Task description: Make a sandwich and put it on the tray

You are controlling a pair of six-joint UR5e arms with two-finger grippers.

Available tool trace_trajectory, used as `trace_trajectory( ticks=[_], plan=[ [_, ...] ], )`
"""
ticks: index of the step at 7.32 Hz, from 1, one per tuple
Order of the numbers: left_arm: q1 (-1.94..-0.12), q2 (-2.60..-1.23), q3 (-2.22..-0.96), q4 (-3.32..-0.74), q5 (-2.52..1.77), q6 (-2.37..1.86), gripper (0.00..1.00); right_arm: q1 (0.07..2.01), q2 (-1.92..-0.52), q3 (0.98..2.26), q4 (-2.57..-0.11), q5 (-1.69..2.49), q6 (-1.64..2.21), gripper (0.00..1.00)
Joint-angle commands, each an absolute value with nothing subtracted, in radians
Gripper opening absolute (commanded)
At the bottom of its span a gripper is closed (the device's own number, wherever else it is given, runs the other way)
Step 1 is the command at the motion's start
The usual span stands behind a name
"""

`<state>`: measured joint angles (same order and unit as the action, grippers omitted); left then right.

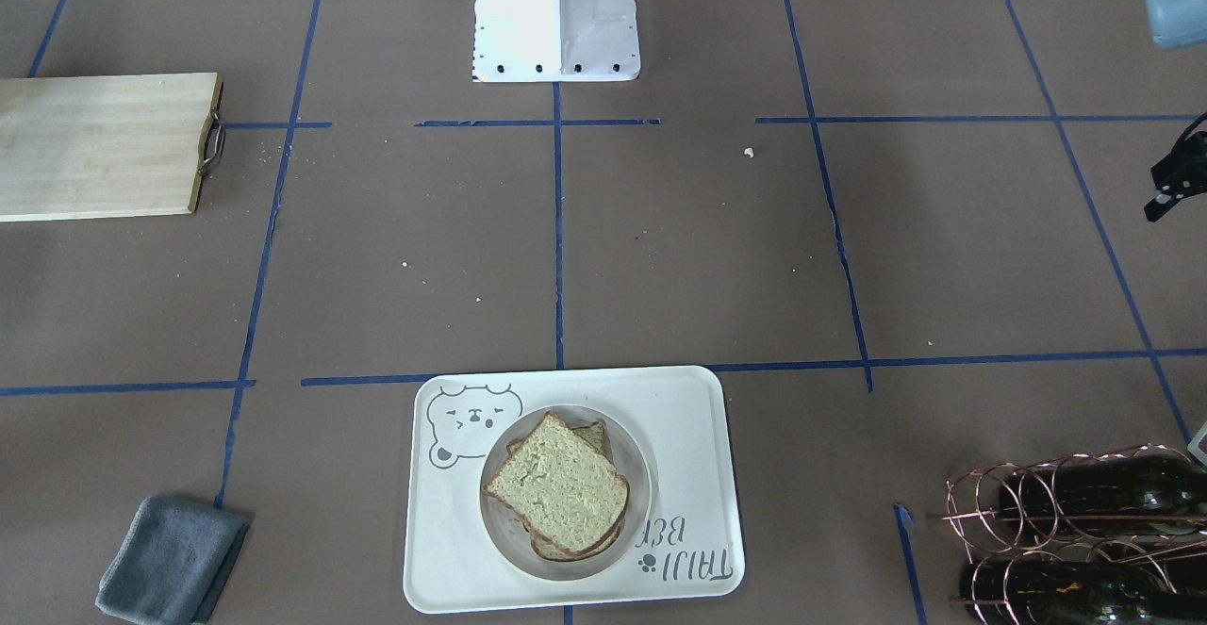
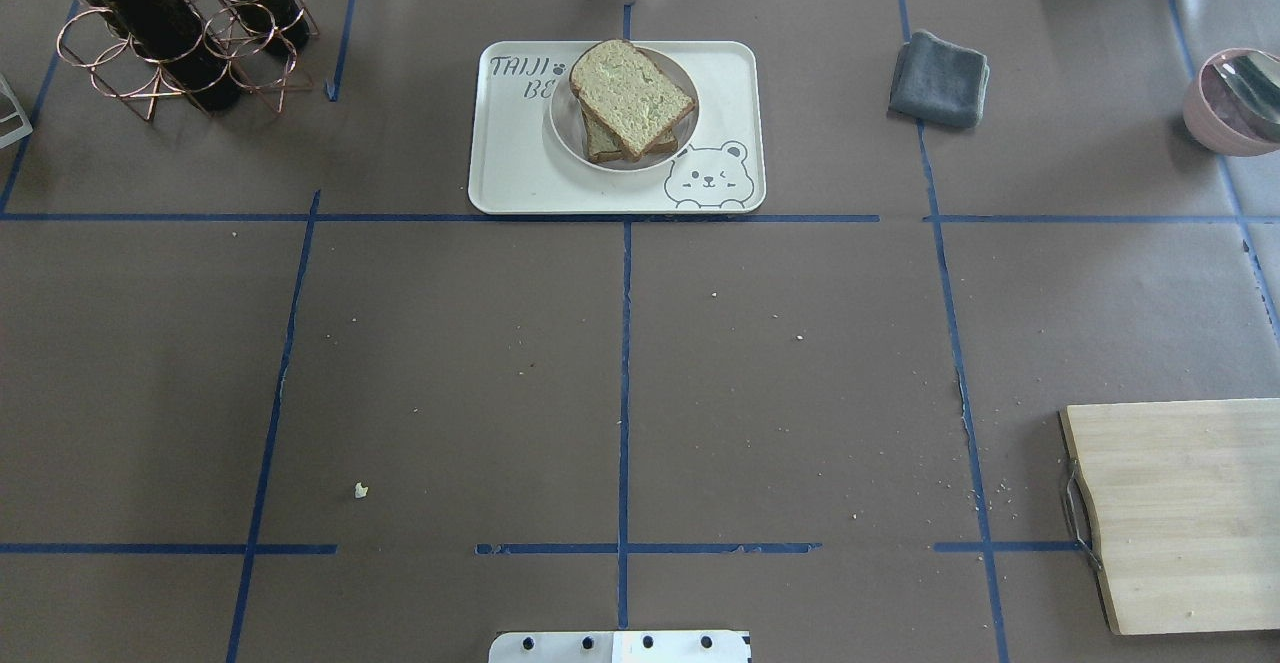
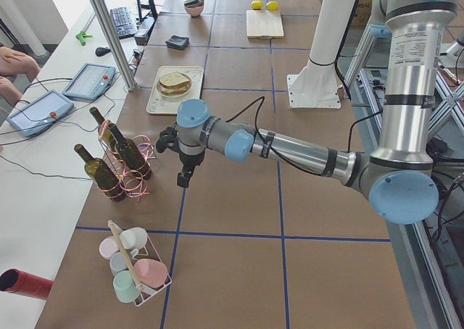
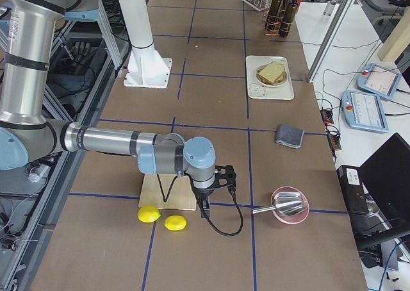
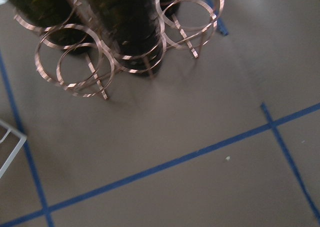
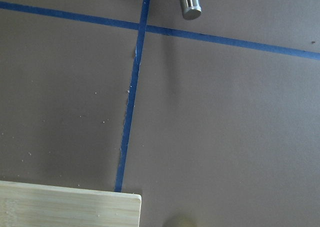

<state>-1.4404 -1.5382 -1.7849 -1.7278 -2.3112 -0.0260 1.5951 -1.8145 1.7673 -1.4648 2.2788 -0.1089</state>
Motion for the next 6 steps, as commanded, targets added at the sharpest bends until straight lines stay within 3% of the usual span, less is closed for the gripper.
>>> trace_trajectory(
  ticks=[1,4,6],
  plan=[
    [-1.558,-1.419,-1.743,-1.724,-2.315,0.13,1.0,1.588,-1.802,1.769,-1.474,2.281,-0.107,1.0],
    [-1.595,-1.324,-1.726,-1.721,-2.316,0.133,1.0,1.585,-1.798,1.767,-1.526,2.328,-0.095,1.0],
    [-1.597,-1.333,-1.721,-1.688,-2.312,0.115,1.0,1.563,-1.798,1.77,-1.523,2.333,-0.098,1.0]
  ],
)
